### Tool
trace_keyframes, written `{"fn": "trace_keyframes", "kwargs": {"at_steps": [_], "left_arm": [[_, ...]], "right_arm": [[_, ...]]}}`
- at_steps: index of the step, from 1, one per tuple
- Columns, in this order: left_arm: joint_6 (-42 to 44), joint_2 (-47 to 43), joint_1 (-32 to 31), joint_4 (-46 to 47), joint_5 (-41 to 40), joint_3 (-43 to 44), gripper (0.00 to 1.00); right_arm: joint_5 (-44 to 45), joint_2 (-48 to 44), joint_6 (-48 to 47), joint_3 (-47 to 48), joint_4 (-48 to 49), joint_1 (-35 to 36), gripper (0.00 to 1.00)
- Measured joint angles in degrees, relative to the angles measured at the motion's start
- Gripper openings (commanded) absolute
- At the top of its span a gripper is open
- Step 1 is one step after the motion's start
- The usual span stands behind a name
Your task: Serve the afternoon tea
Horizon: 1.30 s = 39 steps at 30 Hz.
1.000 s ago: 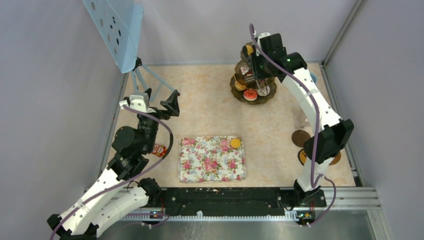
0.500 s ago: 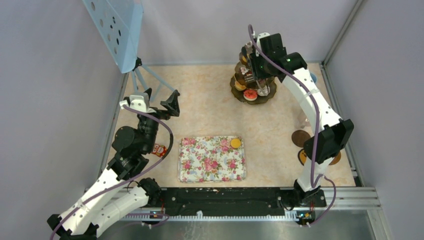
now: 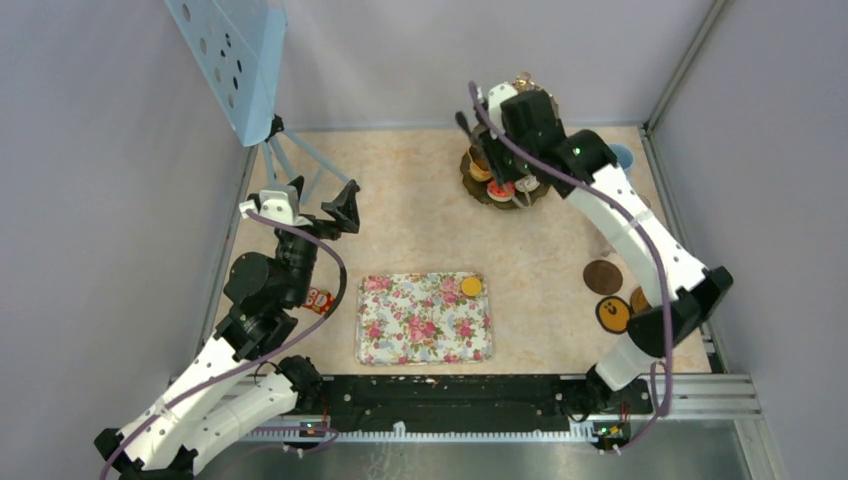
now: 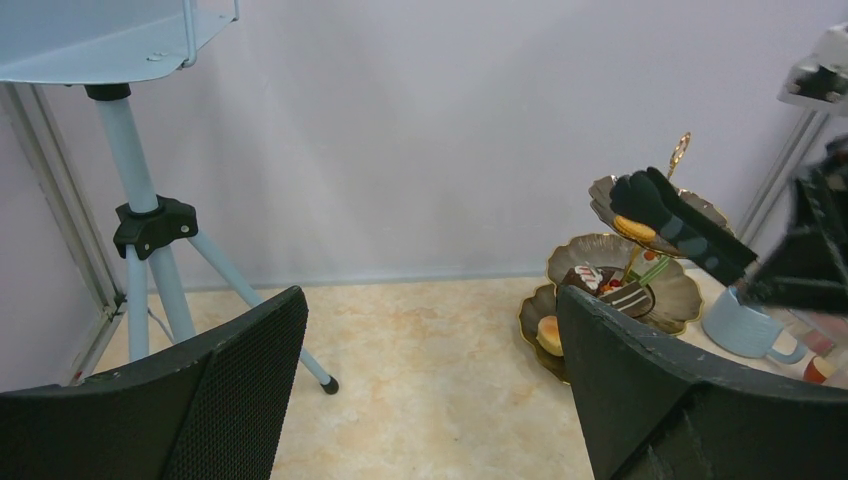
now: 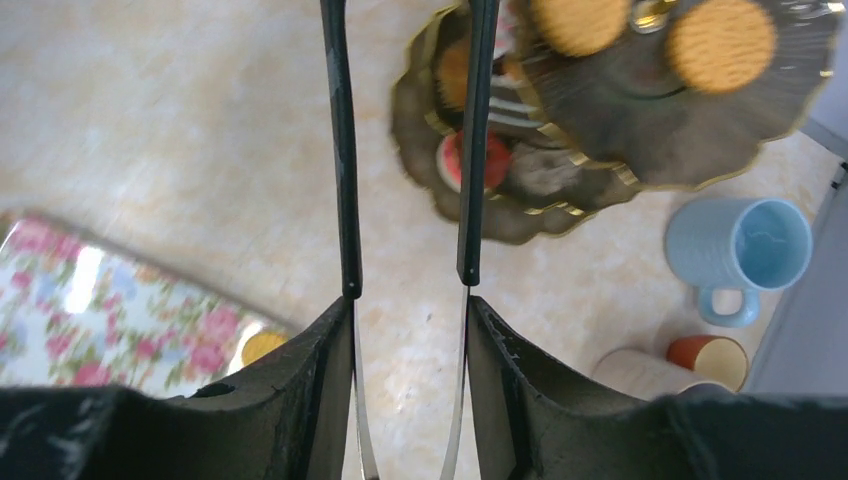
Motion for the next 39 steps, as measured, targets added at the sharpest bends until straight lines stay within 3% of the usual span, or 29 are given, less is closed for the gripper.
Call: {"fn": "trace_keyframes", "kwargs": {"at_steps": [8, 16, 25, 39], "left_arm": [[-0.02, 0.02, 0.0, 0.0, 0.04, 0.0, 0.99], [-0.15, 1.42, 0.0, -0.09, 0.83, 0.0, 0.99], [-0.26, 1.88, 0.0, -0.39, 1.07, 0.0, 0.99], [-0.26, 1.73, 0.0, -0.63, 1.09, 0.0, 0.99]], "right_arm": [[-3.76, -17.59, 2.36, -24.48, -0.55, 16.13, 0.4], [-3.02, -18.73, 16.39, -42.69, -5.18, 23.45, 0.39], [-2.29, -18.49, 28.46, -49.11, -4.37, 27.21, 0.41], [-5.25, -17.64, 31.39, -54.36, 2.6, 23.28, 0.41]]}}
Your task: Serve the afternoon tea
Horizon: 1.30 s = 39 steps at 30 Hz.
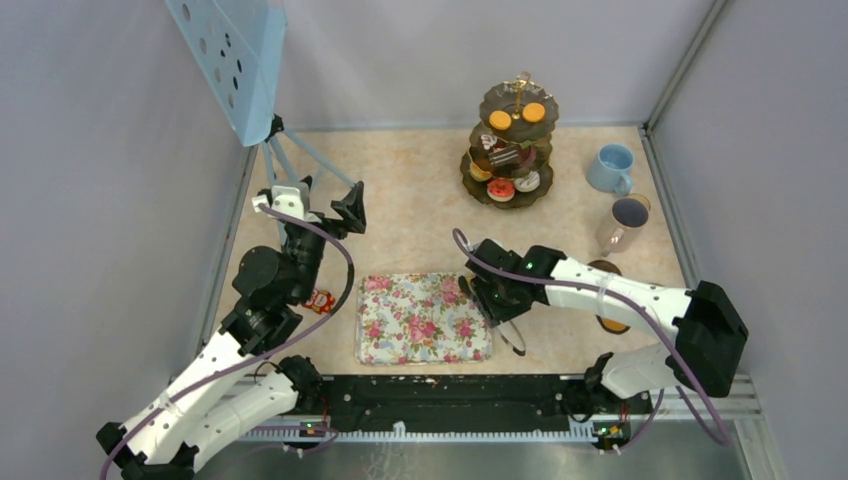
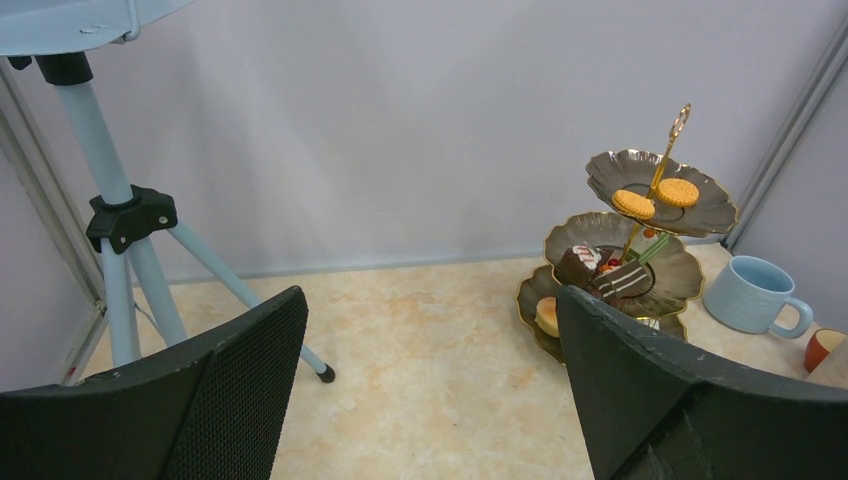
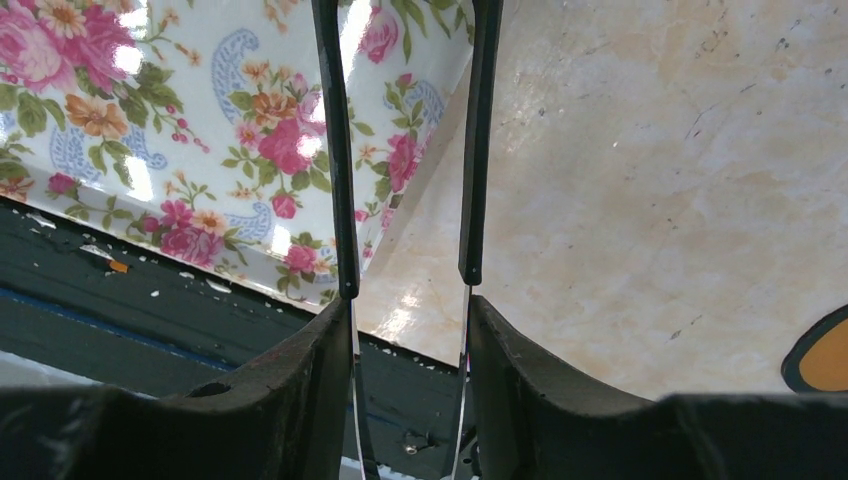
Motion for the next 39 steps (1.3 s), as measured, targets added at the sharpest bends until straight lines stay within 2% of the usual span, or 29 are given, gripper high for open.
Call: {"fn": "trace_keyframes", "kwargs": {"at_steps": [11, 19, 39], "left_arm": [[-0.02, 0.0, 0.0, -0.04, 0.15, 0.0, 0.99], [-0.02, 0.04, 0.0, -0.09, 0.2, 0.0, 0.99], [0.0, 0.07, 0.0, -0.46, 0.55, 0.0, 0.99]], "right_arm": [[-3.5, 1.7, -1.86, -0.59, 1.92, -0.42, 0.4], [-5.18, 6.25, -2.64, 0.61, 2.67, 4.15, 0.4], [-1.68, 5.07, -5.38, 3.17, 0.85, 4.72, 0.44]]}}
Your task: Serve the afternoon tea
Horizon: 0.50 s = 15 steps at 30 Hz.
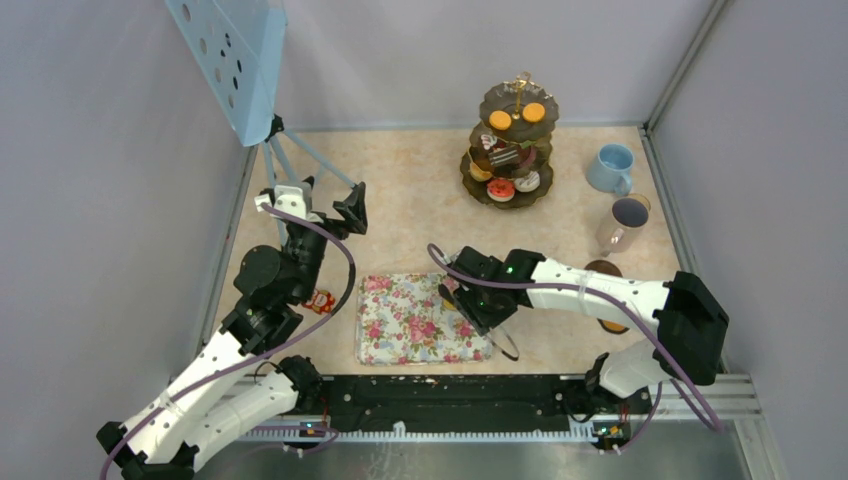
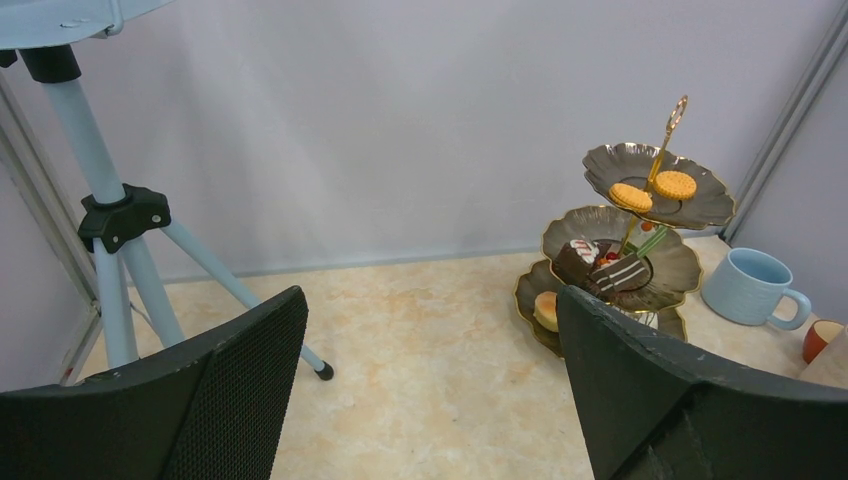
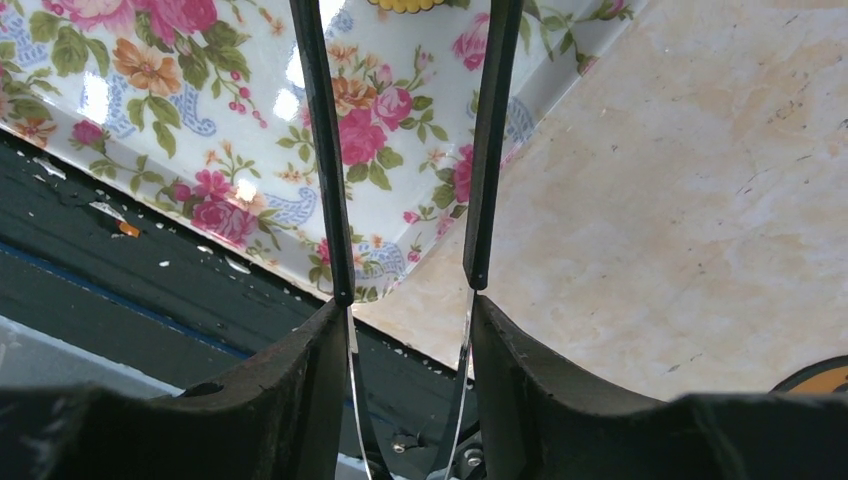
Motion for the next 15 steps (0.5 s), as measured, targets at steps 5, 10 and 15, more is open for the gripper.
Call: {"fn": "trace_keyframes", "kwargs": {"at_steps": [5, 10, 15], "left_arm": [[-0.02, 0.0, 0.0, 0.0, 0.07, 0.0, 0.99], [0.0, 0.0, 0.0, 0.0, 0.09, 0.0, 0.99], [-0.02, 0.11, 0.0, 0.0, 0.17, 0.0, 0.99]], "right_arm": [[0.04, 0.07, -0.79, -0.02, 0.11, 0.28, 0.45], [0.59, 1.36, -1.22, -0.02, 0.04, 1.57, 0.46], [2.1, 3.5, -1.33, -0.02, -0.39, 2.86, 0.46]]}}
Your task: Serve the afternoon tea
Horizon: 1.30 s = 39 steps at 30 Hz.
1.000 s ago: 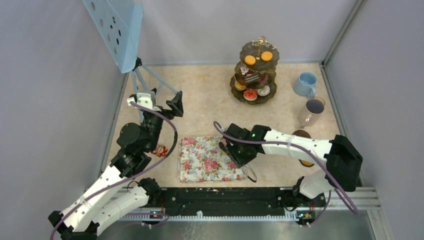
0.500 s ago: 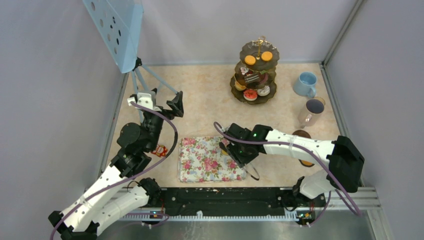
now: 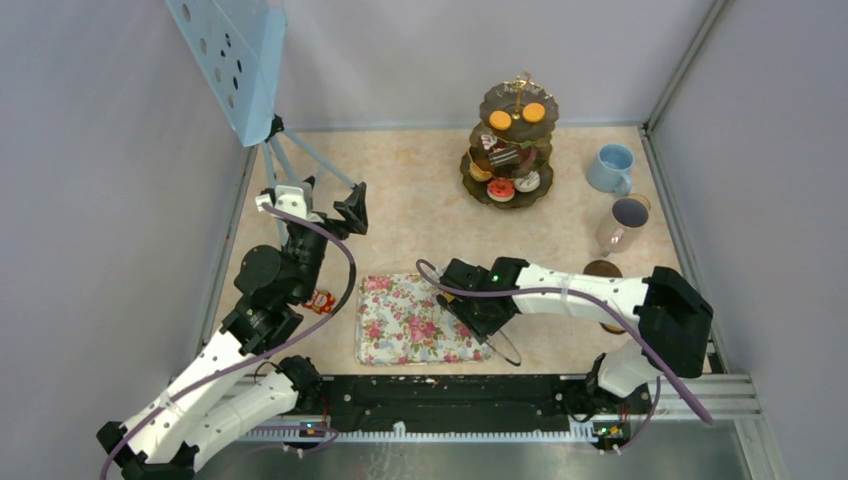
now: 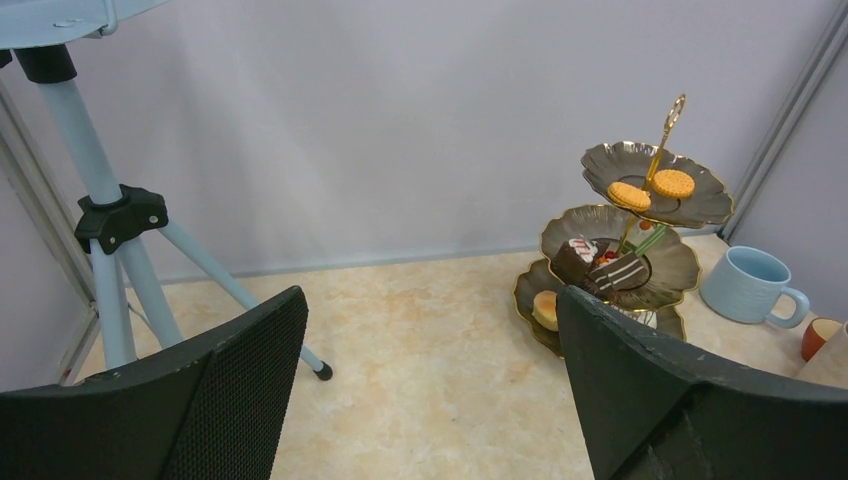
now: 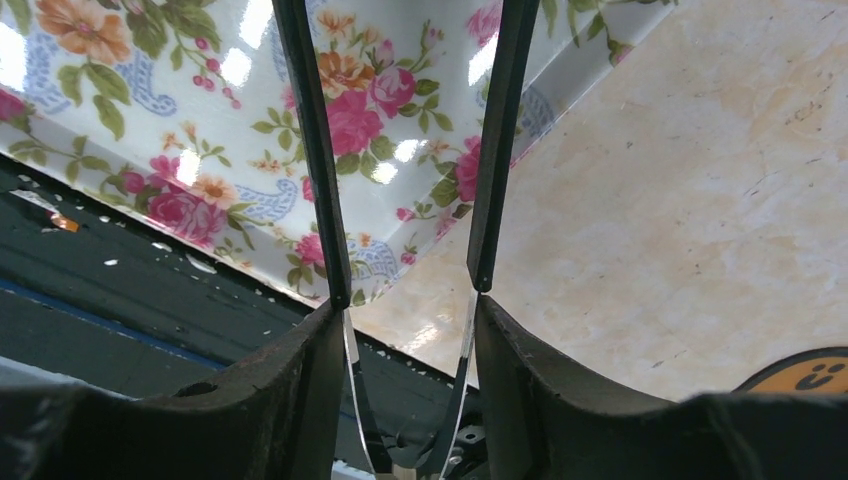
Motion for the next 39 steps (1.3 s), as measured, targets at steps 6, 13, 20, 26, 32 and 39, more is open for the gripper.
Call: {"fn": "trace_keyframes", "kwargs": {"at_steps": [6, 13, 20, 26, 32, 39], "left_arm": [[0.0, 0.26, 0.0, 0.0, 0.28, 0.0, 0.99], [0.02, 0.37, 0.02, -0.07, 0.28, 0.0, 0.99], [0.02, 0.35, 0.04, -0.11, 0.28, 0.0, 0.99], [0.02, 0.35, 0.04, -0.22, 0.28, 0.0, 0.99], [0.02, 0.35, 0.04, -0.26, 0.31, 0.0, 0.99], [0.02, 0.35, 0.04, -0.28, 0.28, 0.0, 0.99]], "right_arm": [[1.92, 1.62, -0.26, 0.0, -0.76, 0.83, 0.46], [4.31, 1.84, -0.26, 0.02, -1.66, 1.49, 0.46], [5.51, 1.84, -0.26, 0.04, -2.27, 2.1, 0.46], [5.51, 2.43, -0.61, 0.04, -2.14, 2.12, 0.46], [6.27, 5.77, -1.33, 0.63, -2.43, 2.67, 0.46], [7.67, 7.74, -2.01, 2.43, -2.78, 3.23, 0.46]]}}
